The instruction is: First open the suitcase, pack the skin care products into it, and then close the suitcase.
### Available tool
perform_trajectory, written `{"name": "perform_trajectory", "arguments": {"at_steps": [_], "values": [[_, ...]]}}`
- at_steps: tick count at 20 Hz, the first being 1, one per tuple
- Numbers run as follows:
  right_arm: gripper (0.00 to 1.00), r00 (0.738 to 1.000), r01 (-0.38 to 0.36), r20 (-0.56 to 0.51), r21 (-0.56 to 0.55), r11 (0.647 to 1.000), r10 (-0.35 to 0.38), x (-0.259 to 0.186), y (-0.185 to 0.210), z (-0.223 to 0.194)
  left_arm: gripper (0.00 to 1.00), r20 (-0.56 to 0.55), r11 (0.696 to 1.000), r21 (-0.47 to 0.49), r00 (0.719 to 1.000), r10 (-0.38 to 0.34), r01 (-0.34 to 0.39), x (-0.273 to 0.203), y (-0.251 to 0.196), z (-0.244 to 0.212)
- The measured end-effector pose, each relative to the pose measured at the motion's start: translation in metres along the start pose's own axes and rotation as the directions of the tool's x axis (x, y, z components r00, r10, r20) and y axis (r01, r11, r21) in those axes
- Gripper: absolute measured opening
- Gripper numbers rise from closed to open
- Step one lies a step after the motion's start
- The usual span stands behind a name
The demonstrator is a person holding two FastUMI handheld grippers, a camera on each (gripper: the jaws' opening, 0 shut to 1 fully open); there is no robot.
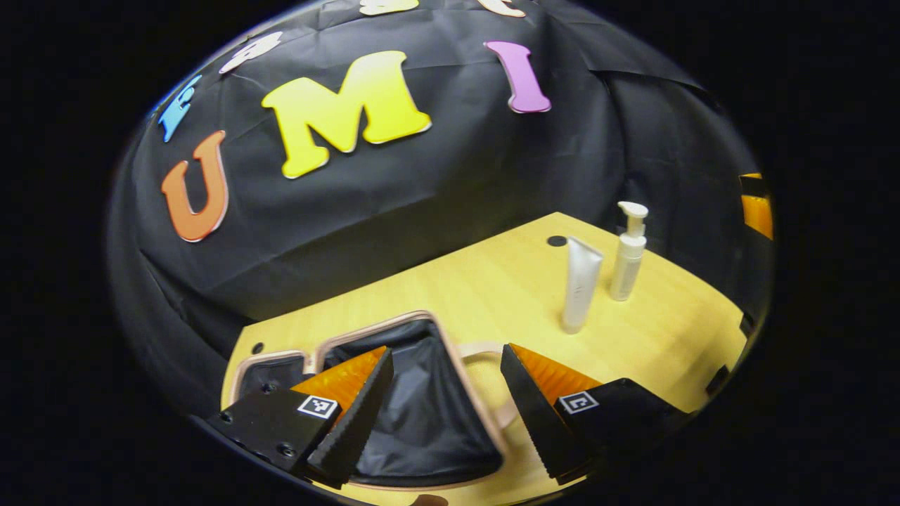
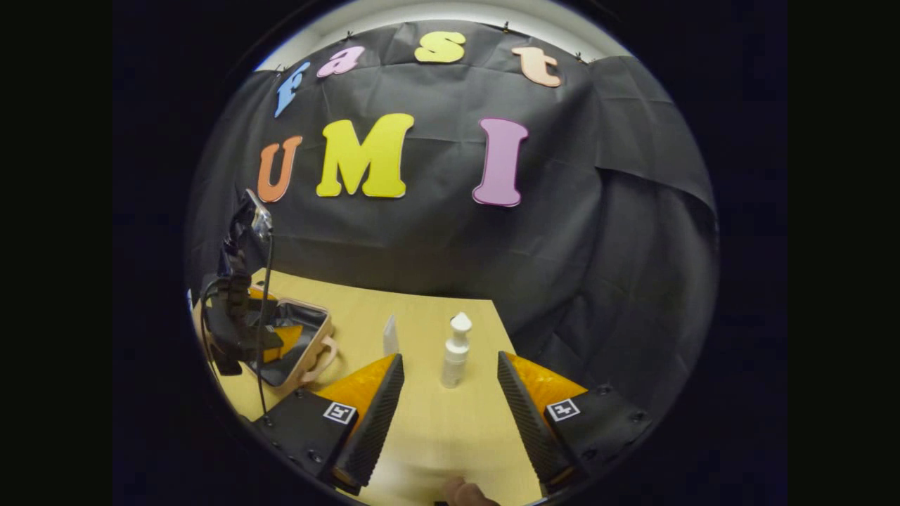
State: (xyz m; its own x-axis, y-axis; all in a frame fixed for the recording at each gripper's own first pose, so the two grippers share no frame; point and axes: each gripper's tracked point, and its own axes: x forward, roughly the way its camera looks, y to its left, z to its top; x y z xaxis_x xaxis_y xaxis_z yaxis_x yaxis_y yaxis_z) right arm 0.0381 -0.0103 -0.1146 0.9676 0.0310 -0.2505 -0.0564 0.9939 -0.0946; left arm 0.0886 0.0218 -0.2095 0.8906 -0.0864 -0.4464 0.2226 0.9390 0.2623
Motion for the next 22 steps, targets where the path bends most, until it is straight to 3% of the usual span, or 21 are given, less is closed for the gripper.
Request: {"name": "perform_trajectory", "arguments": {"at_steps": [5, 10, 15, 20, 22], "values": [[0.80, 0.998, 0.018, -0.058, -0.007, 1.000, -0.019, 0.021, -0.043, -0.016, 0.98, -0.030, 0.980, -0.122, 0.986, -0.165, 0.160, 0.051, -0.108, 0.001], [0.80, 0.990, 0.020, -0.141, -0.055, 0.998, -0.027, 0.046, -0.075, -0.042, 0.97, -0.005, 0.957, -0.223, 0.981, -0.193, 0.187, 0.106, -0.155, 0.009], [0.78, 0.982, 0.008, -0.186, -0.056, 0.998, -0.018, 0.074, -0.085, -0.058, 0.93, -0.013, 0.962, -0.243, 0.991, -0.131, 0.124, 0.151, -0.154, 0.002], [0.80, 0.971, -0.066, -0.232, -0.028, 0.997, 0.057, 0.095, -0.068, -0.071, 0.73, -0.013, 0.950, -0.292, 0.993, -0.121, 0.112, 0.170, -0.156, -0.005], [0.80, 0.968, -0.075, -0.242, -0.019, 0.997, 0.068, 0.106, -0.066, -0.074, 0.53, -0.014, 0.949, -0.284, 0.989, -0.146, 0.137, 0.173, -0.160, -0.005]]}}
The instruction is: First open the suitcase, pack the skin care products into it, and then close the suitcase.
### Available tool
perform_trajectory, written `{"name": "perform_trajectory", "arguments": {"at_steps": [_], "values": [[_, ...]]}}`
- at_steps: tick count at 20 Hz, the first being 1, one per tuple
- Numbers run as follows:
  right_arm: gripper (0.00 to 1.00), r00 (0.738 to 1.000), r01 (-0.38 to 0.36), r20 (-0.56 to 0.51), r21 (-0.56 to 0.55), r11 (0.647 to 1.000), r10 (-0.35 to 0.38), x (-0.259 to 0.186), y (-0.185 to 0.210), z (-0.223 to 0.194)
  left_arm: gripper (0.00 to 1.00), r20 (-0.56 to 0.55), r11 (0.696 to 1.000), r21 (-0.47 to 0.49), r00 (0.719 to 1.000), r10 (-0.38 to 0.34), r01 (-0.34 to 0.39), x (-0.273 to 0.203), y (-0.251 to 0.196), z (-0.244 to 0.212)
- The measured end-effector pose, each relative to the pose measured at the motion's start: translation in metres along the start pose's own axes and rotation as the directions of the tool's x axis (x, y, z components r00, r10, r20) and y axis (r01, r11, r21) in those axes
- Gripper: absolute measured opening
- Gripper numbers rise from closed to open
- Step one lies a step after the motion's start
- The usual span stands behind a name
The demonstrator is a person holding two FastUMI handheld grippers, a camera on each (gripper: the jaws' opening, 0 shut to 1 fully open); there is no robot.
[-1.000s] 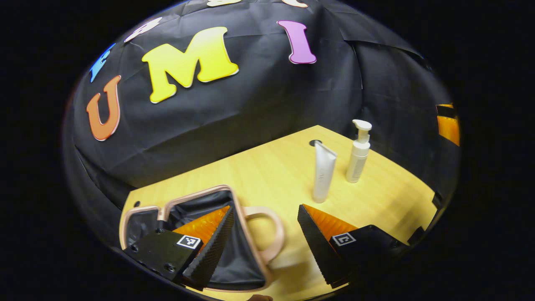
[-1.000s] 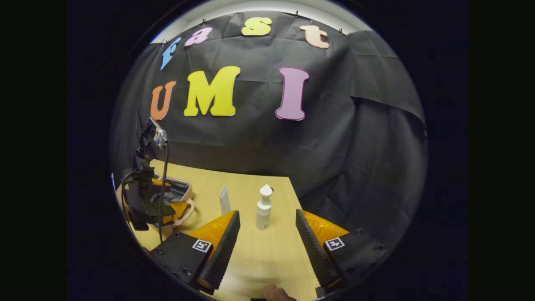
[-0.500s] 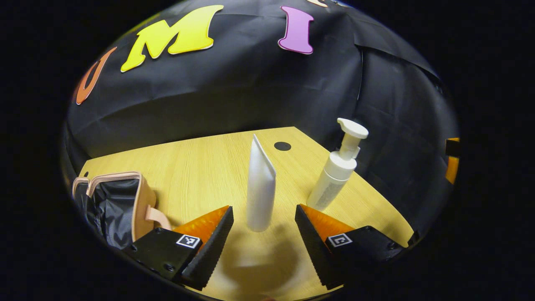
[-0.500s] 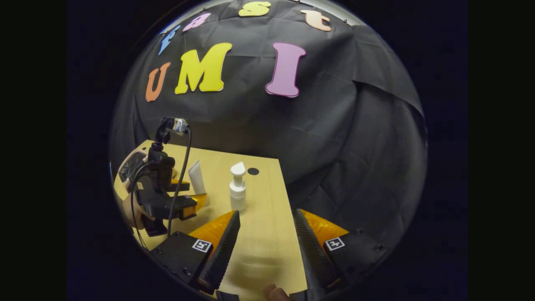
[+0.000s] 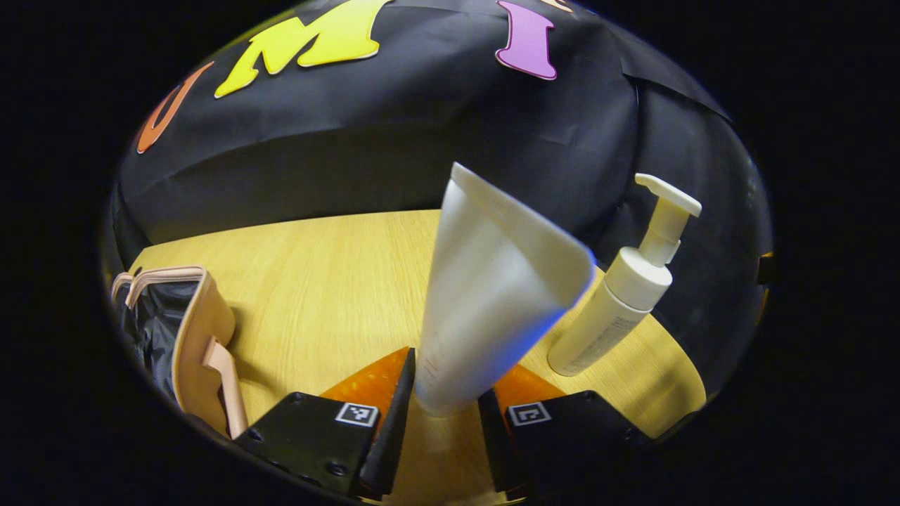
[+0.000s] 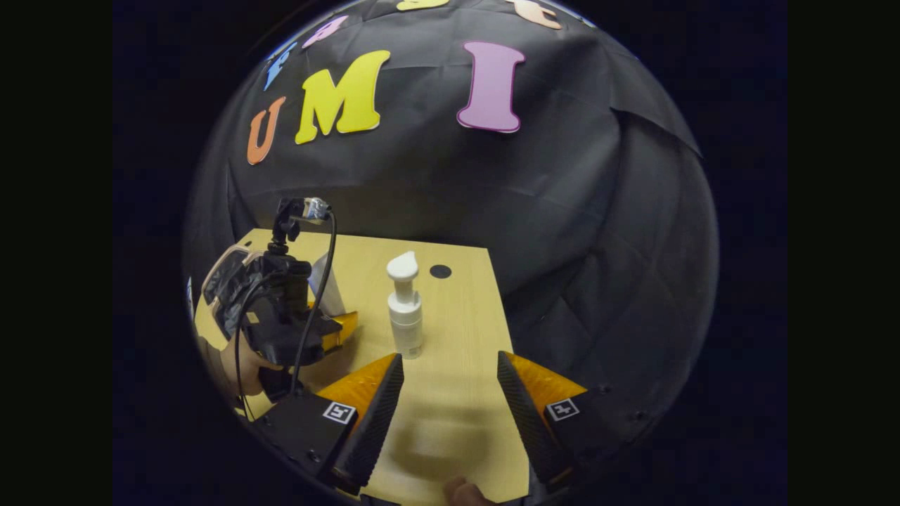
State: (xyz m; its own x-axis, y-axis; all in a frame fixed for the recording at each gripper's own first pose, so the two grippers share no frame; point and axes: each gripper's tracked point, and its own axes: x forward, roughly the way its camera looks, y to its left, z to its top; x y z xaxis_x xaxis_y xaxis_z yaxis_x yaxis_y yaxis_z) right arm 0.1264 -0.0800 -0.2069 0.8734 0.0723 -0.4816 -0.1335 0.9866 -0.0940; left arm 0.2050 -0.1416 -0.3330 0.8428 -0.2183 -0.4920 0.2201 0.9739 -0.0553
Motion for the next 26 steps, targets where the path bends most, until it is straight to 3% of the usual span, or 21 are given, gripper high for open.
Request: {"name": "perform_trajectory", "arguments": {"at_steps": [2, 3, 4, 5, 6, 7, 8, 14, 16, 20, 25, 26], "values": [[0.80, 1.000, -0.012, 0.010, -0.007, 1.000, 0.012, 0.008, 0.007, 0.005, 0.46, -0.028, 1.000, 0.015, 1.000, -0.006, 0.007, -0.008, 0.004, -0.003], [0.80, 1.000, -0.020, 0.013, -0.009, 1.000, 0.020, 0.012, 0.011, 0.007, 0.53, -0.037, 1.000, 0.015, 0.999, -0.010, 0.010, -0.012, 0.004, -0.003], [0.80, 0.999, -0.034, 0.015, -0.010, 0.999, 0.034, 0.016, 0.017, 0.010, 0.51, -0.042, 1.000, 0.021, 0.999, -0.018, 0.019, -0.018, 0.005, -0.001], [0.80, 0.999, -0.047, 0.018, -0.008, 0.999, 0.047, 0.019, 0.024, 0.013, 0.44, -0.045, 0.999, 0.031, 0.999, -0.021, 0.022, -0.025, 0.005, 0.001], [0.79, 0.998, -0.055, 0.022, -0.006, 0.998, 0.055, 0.023, 0.029, 0.016, 0.51, -0.045, 0.998, 0.048, 0.999, -0.031, 0.033, -0.033, 0.006, 0.004], [0.79, 0.998, -0.059, 0.028, -0.006, 0.998, 0.059, 0.026, 0.032, 0.020, 0.50, -0.042, 0.997, 0.063, 0.999, -0.033, 0.036, -0.041, 0.007, 0.008], [0.79, 0.998, -0.061, 0.034, -0.005, 0.998, 0.061, 0.030, 0.036, 0.024, 0.43, -0.038, 0.997, 0.071, 0.999, -0.038, 0.041, -0.050, 0.008, 0.012], [0.80, 0.998, -0.054, 0.045, 0.013, 0.998, 0.053, 0.064, 0.049, 0.034, 0.42, -0.021, 0.993, 0.111, 0.999, -0.042, 0.044, -0.112, 0.023, 0.032], [0.80, 0.998, -0.067, 0.018, 0.040, 0.997, 0.066, 0.086, 0.059, 0.025, 0.43, -0.024, 0.991, 0.125, 0.999, -0.039, 0.042, -0.151, 0.035, 0.035], [0.80, 0.998, -0.051, -0.041, 0.034, 0.998, 0.052, 0.109, 0.064, 0.004, 0.43, -0.040, 0.992, 0.128, 0.999, -0.001, 0.006, -0.191, 0.062, 0.031], [0.81, 0.993, -0.059, -0.101, 0.055, 0.997, 0.065, 0.141, 0.071, -0.012, 0.43, -0.069, 0.995, 0.045, 0.994, 0.088, -0.085, -0.240, 0.116, 0.016], [0.73, 0.992, -0.051, -0.114, 0.048, 0.998, 0.056, 0.145, 0.069, -0.017, 0.43, -0.080, 0.994, 0.041, 0.991, 0.107, -0.104, -0.249, 0.126, 0.011]]}}
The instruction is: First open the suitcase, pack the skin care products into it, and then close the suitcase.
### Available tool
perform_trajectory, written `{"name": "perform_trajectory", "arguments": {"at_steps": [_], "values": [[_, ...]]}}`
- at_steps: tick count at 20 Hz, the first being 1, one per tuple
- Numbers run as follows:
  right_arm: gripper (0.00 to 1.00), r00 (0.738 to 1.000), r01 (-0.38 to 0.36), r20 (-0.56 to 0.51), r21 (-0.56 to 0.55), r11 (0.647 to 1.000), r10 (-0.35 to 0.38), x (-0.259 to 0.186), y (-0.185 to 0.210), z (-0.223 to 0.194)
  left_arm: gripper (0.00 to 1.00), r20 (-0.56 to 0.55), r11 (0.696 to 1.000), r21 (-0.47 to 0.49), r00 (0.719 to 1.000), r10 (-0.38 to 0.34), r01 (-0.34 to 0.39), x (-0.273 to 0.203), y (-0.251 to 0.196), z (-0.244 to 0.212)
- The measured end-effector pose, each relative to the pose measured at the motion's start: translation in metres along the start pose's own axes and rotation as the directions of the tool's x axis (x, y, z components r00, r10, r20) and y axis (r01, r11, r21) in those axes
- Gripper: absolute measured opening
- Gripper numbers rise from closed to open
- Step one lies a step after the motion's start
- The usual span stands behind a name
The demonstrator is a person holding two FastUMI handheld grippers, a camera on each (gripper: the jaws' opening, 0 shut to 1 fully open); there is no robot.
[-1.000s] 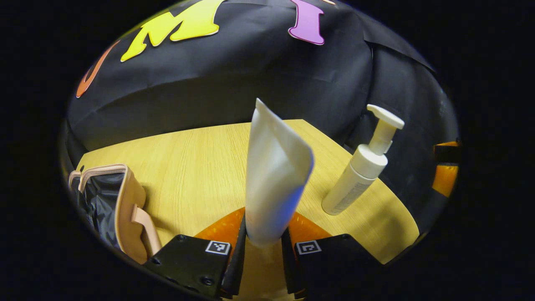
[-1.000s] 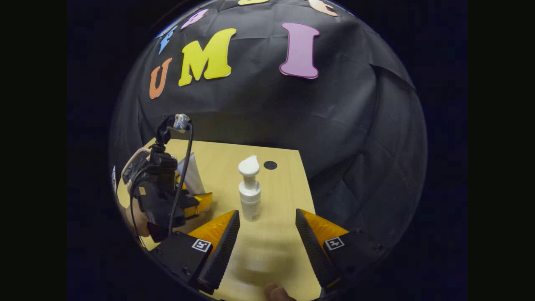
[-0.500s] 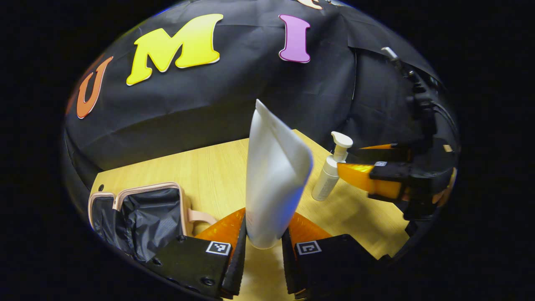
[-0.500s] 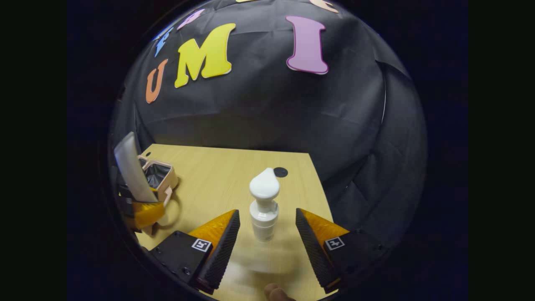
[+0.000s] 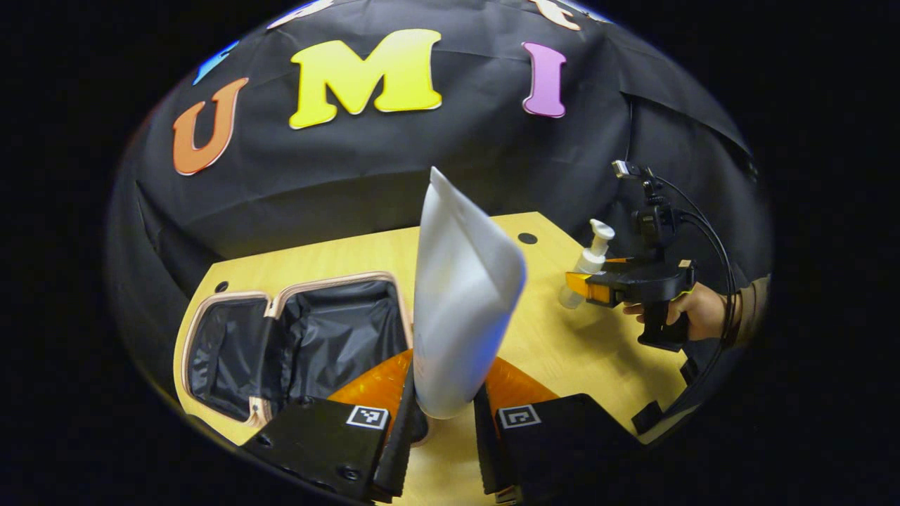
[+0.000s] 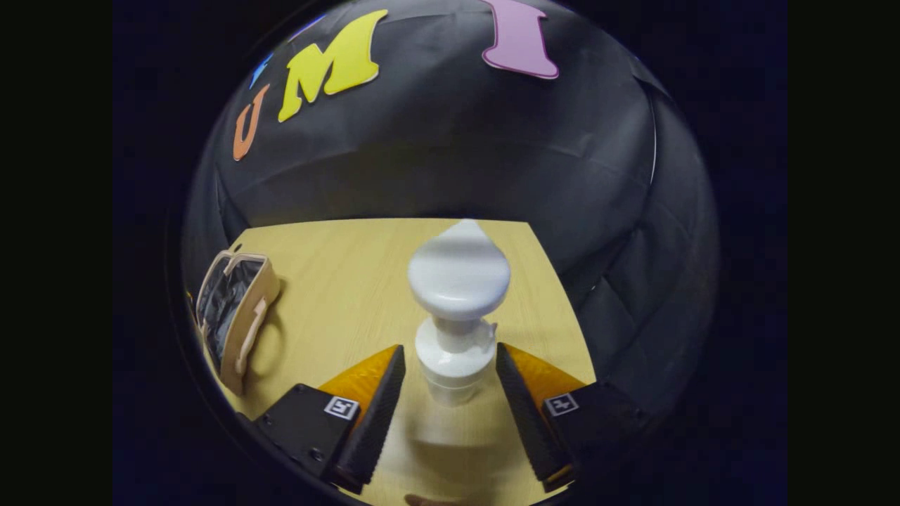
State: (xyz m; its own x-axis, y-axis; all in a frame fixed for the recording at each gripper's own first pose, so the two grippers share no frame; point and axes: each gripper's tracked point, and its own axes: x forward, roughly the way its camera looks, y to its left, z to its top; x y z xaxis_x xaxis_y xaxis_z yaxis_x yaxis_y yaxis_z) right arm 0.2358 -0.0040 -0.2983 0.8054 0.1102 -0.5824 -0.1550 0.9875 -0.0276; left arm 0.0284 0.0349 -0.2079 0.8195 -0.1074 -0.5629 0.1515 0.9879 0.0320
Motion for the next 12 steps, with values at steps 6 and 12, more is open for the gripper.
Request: {"name": "perform_trajectory", "arguments": {"at_steps": [6, 12], "values": [[0.51, 1.000, 0.021, -0.009, 0.011, 1.000, -0.021, 0.002, -0.004, -0.003, 0.43, -0.054, 0.990, -0.094, 0.994, 0.098, -0.103, -0.042, 0.065, -0.035], [0.47, 1.000, 0.028, -0.012, 0.023, 0.999, -0.028, -0.034, 0.010, -0.007, 0.42, -0.067, 0.982, -0.115, 0.987, 0.143, -0.150, -0.032, 0.118, -0.033]]}}
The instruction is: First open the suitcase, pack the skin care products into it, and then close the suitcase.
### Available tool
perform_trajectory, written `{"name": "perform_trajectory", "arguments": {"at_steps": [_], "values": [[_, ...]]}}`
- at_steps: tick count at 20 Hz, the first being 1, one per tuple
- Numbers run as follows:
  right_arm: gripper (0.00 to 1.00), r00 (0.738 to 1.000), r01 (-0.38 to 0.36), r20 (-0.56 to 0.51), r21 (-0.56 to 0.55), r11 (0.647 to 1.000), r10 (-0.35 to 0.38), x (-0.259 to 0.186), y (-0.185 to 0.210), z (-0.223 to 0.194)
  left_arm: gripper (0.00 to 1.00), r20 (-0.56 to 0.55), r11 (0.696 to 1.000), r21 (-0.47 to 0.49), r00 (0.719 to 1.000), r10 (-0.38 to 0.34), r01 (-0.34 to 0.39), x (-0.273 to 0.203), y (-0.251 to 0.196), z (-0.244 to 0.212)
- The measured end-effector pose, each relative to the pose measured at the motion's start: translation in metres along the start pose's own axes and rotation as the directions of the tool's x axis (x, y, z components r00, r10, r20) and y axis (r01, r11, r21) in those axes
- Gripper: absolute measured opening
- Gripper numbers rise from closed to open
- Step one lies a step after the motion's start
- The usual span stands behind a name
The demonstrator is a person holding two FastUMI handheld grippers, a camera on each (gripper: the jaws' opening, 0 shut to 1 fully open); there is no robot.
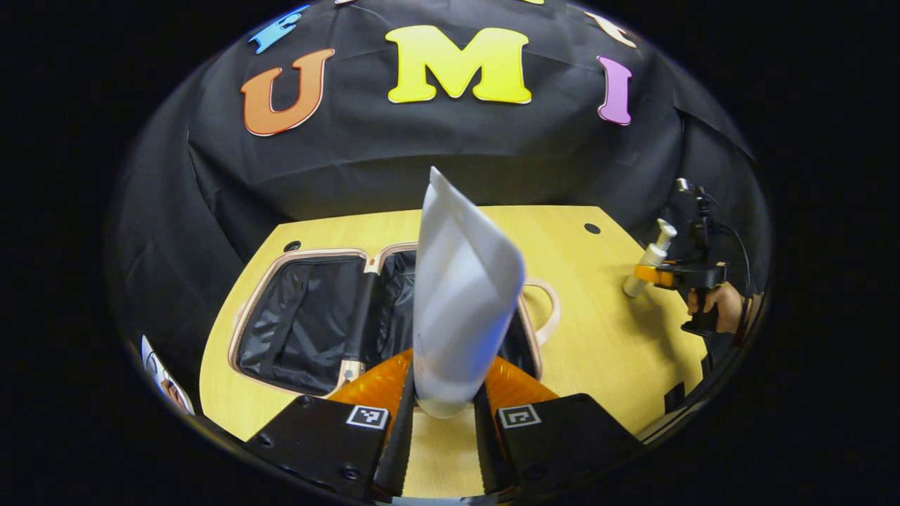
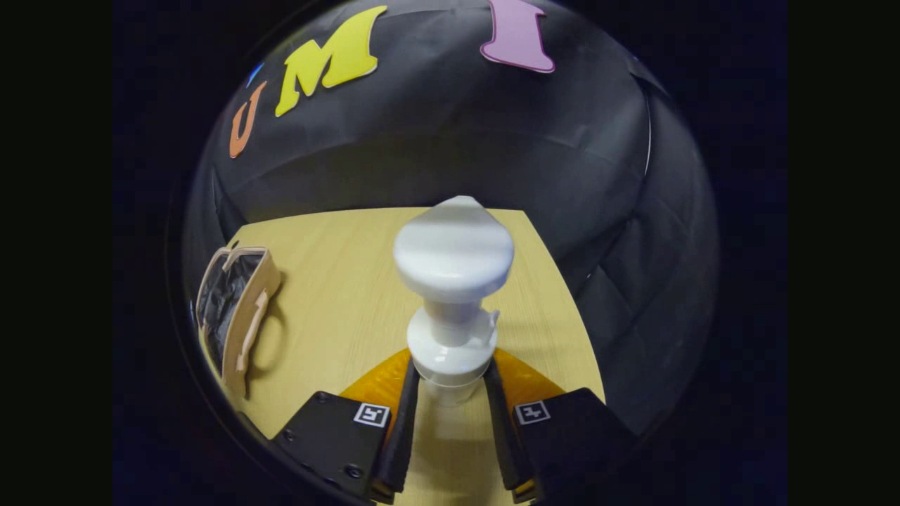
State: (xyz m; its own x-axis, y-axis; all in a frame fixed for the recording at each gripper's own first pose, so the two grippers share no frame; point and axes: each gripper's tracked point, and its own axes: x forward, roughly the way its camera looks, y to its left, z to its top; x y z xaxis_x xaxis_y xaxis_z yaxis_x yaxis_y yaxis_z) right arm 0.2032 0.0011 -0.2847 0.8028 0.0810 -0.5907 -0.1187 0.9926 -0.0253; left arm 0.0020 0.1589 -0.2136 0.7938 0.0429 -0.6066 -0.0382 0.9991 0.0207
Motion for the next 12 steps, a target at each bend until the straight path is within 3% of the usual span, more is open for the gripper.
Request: {"name": "perform_trajectory", "arguments": {"at_steps": [7, 11, 12], "values": [[0.48, 0.998, -0.056, 0.024, -0.077, 0.995, 0.058, -0.084, 0.053, -0.009, 0.43, -0.095, 0.999, -0.046, 0.995, 0.008, -0.013, 0.063, 0.037, -0.021], [0.47, 0.994, -0.094, -0.042, 0.070, 0.993, 0.097, -0.116, 0.094, -0.037, 0.41, -0.178, 0.999, -0.054, 0.984, -0.011, 0.001, 0.098, 0.043, -0.043], [0.46, 0.993, -0.101, -0.059, 0.063, 0.993, 0.105, -0.118, 0.102, -0.044, 0.41, -0.188, 0.999, -0.044, 0.982, -0.011, 0.002, 0.103, 0.043, -0.045]]}}
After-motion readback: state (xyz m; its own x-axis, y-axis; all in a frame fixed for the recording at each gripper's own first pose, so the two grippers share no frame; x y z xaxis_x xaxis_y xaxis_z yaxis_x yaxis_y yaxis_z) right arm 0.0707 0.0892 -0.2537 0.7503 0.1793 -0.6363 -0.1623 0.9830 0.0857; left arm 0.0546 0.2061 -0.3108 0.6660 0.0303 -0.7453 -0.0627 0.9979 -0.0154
